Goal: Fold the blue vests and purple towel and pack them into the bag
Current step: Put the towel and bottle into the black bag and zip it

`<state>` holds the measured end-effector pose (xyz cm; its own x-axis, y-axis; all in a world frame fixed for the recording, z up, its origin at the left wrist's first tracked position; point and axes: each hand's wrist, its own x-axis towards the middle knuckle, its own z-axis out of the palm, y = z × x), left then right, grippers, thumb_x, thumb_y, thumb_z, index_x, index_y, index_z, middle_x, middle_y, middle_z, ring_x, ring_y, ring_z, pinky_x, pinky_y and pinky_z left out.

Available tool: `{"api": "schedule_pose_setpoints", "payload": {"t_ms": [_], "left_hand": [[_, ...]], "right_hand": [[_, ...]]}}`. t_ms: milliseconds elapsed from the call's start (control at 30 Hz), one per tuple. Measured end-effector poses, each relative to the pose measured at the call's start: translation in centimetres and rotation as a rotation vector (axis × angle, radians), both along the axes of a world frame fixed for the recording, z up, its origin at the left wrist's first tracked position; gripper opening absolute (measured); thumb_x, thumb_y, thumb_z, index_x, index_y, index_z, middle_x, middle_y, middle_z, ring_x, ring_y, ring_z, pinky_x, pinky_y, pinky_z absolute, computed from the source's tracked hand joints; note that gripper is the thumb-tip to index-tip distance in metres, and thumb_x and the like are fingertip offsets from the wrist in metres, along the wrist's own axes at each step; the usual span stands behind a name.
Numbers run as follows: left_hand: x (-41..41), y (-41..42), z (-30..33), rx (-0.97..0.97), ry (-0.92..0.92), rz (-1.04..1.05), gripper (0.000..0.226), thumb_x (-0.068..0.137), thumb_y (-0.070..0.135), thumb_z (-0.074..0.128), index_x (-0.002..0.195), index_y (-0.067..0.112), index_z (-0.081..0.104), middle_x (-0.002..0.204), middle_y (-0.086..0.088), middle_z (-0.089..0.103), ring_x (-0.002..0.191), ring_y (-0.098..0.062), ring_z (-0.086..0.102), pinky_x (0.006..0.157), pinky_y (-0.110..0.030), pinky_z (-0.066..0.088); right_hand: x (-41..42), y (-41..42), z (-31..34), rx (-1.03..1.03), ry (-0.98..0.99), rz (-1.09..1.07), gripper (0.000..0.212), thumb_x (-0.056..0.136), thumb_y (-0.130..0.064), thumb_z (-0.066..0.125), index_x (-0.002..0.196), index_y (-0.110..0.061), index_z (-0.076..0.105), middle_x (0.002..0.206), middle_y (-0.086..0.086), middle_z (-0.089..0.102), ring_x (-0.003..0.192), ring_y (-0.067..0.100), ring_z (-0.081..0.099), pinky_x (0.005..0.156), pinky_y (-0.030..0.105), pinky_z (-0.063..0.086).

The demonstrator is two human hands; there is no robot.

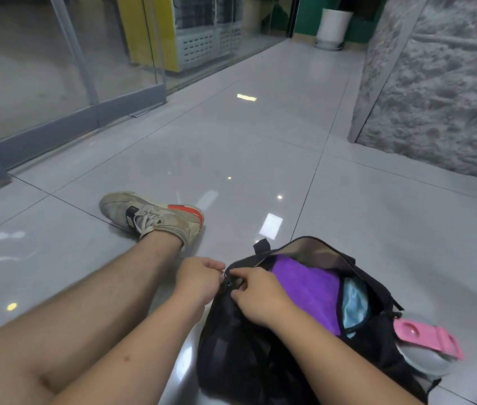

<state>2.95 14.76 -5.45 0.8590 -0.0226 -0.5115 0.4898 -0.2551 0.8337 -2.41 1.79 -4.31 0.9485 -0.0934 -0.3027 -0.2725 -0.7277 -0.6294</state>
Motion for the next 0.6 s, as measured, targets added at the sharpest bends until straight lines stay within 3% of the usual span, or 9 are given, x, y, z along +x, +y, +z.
{"api": "schedule_pose_setpoints", "payload": {"t_ms": [67,133,267,367,500,600], "left_hand": [[0.1,0.1,-0.5,0.016,0.016,-0.010,0.023,0.077,-0.008,0.077,0.084,0.014,0.075,0.090,-0.013,0.077,0.090,-0.031,0.075,0.092,-0.049,0.061],[-0.1,0.0,-0.5,0.005,0.043,-0.035,0.030,0.061,0.003,0.088,0.086,0.014,0.074,0.088,-0.013,0.078,0.089,-0.032,0.076,0.091,-0.048,0.061],[-0.1,0.2,-0.9,0.004,0.027,0.005,0.039,0.049,0.010,0.072,0.088,0.018,0.074,0.090,-0.012,0.077,0.088,-0.031,0.076,0.089,-0.048,0.063],[-0.3,0.3,-0.5,-0.006,0.008,-0.034,0.041,0.058,0.001,0.068,0.095,0.017,0.075,0.091,-0.014,0.077,0.087,-0.030,0.075,0.088,-0.047,0.063],[-0.5,0.5,-0.1,-0.021,0.011,-0.092,0.039,0.078,-0.013,0.058,0.105,0.012,0.071,0.084,-0.013,0.078,0.076,-0.026,0.072,0.073,-0.036,0.062],[-0.5,0.4,-0.3,0.018,-0.006,-0.172,0.033,0.076,-0.008,0.066,0.098,0.017,0.072,0.085,-0.010,0.080,0.079,-0.027,0.074,0.085,-0.045,0.063]], "right_hand": [[0.4,0.3,-0.3,-0.008,0.018,0.000,0.044,0.088,-0.012,0.054,0.122,-0.034,0.073,0.088,-0.006,0.070,0.096,0.020,0.065,0.085,0.031,0.054],[0.7,0.3,-0.7,0.020,0.010,-0.009,0.044,0.088,-0.010,0.052,0.115,-0.036,0.076,0.079,-0.011,0.068,0.085,0.015,0.063,0.079,0.029,0.054],[1.4,0.3,-1.5,0.069,-0.025,-0.039,0.034,0.092,-0.013,0.063,0.116,-0.033,0.078,0.049,-0.023,0.052,0.058,-0.001,0.047,0.058,0.013,0.037],[1.6,0.5,-1.8,0.071,-0.042,-0.062,0.027,0.090,-0.017,0.073,0.114,-0.027,0.078,0.062,-0.019,0.052,0.068,0.004,0.052,0.069,0.022,0.043],[1.7,0.2,-1.9,0.054,-0.043,-0.121,0.011,0.087,-0.018,0.077,0.093,-0.027,0.080,0.069,-0.014,0.060,0.072,0.010,0.059,0.074,0.027,0.052],[1.6,0.0,-2.1,-0.016,-0.050,-0.141,0.011,0.086,-0.021,0.075,0.081,-0.030,0.074,0.078,-0.009,0.069,0.085,0.017,0.067,0.079,0.034,0.058]]}}
